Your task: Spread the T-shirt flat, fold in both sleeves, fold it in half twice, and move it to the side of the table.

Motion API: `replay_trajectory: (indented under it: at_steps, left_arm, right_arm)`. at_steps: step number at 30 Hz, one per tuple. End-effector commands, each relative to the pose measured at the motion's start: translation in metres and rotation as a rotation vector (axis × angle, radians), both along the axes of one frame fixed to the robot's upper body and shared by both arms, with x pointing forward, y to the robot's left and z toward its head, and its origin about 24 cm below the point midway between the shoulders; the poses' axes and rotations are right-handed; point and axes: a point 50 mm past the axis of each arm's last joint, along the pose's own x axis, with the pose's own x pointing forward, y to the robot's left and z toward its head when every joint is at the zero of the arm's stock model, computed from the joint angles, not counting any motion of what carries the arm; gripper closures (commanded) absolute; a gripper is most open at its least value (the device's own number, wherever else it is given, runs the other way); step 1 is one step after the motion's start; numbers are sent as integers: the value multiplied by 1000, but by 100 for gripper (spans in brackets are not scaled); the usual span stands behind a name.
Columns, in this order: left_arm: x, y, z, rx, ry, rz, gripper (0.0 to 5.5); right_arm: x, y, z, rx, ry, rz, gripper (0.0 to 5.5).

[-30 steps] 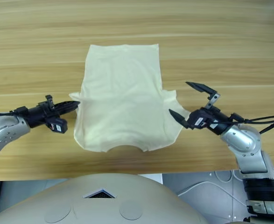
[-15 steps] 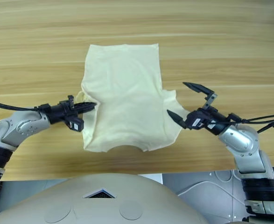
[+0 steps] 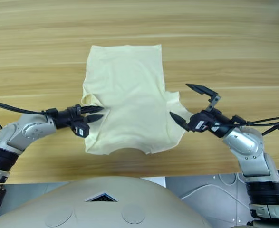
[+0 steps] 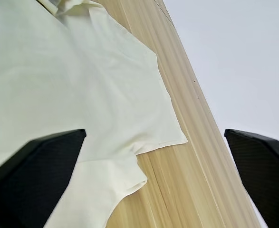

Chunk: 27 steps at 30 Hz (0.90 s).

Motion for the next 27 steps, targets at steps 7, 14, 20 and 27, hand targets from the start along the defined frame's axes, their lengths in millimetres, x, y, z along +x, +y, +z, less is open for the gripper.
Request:
replay_trajectory:
  at_steps: [7,14,20,27]
  left_arm:
    - [5,0,8,-30,-9,23,239]
    - [8,0,8,-49,-44,47,144]
    - [8,-1,9,-54,-60,48,62]
    - [8,1,9,-54,-72,48,14]
  right_arm:
    - [6,-57,-7,-418,5,-254,10]
    - [-27,-47,-23,-498,147,-86,10]
    - [-32,-40,-35,-496,200,-23,10]
    - [-14,-38,-47,-520,212,-64,10]
